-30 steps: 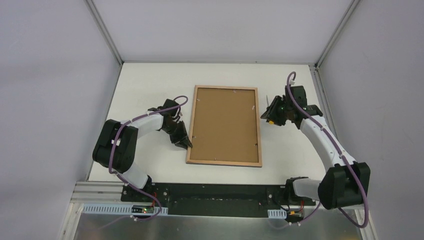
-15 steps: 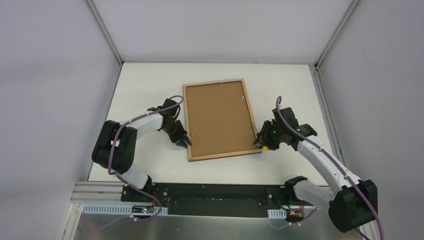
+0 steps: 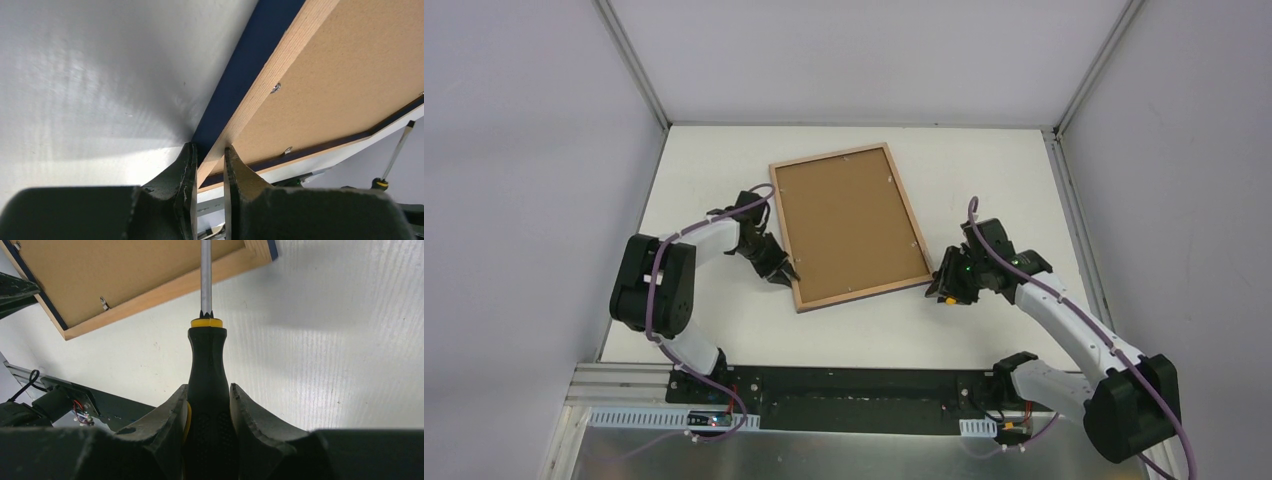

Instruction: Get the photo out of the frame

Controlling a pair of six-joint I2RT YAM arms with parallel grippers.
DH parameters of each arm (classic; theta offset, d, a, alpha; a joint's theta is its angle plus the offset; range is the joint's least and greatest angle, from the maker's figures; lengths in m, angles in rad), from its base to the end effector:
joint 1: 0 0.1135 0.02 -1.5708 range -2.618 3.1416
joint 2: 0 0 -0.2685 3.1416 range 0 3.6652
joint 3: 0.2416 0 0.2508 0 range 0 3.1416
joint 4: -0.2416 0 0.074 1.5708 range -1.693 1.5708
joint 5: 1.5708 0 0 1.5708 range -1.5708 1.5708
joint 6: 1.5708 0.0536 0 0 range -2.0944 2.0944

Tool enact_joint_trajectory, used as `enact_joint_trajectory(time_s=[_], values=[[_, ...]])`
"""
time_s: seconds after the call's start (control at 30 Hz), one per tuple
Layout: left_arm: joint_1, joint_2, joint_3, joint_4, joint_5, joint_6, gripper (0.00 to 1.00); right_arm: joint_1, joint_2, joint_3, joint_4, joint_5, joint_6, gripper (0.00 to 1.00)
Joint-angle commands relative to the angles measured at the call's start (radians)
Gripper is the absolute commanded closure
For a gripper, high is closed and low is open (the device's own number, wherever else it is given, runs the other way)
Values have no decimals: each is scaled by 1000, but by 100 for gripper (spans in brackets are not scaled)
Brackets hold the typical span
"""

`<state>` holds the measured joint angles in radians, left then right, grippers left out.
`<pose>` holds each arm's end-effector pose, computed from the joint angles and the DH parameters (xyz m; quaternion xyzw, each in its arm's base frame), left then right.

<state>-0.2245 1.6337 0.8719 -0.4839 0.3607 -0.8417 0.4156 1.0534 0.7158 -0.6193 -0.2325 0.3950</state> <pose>0.2826 -0.0839 0.1392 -0.2672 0.9338 -0.2334 0.0472 0.1867 0.0959 0.2197 -0.0448 0.9464 0.2199 0.2322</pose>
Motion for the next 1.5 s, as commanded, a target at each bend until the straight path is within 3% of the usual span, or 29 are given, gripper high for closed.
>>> enact_joint_trajectory(time_s=[0.0, 0.7, 0.87, 1.13, 1.47], values=[[56, 66, 0, -34, -164, 9, 100, 17, 29, -5, 51, -9, -13, 100], [68, 106, 9, -63, -146, 72, 100, 16, 246, 73, 213, -5, -104, 100], [68, 109, 14, -76, -151, 89, 100, 19, 242, 84, 242, -13, -132, 100], [68, 120, 38, -95, -155, 105, 100, 30, 120, 165, 143, -19, -142, 100], [68, 129, 41, -103, -151, 108, 100, 6, 252, 153, 226, -27, -148, 100]])
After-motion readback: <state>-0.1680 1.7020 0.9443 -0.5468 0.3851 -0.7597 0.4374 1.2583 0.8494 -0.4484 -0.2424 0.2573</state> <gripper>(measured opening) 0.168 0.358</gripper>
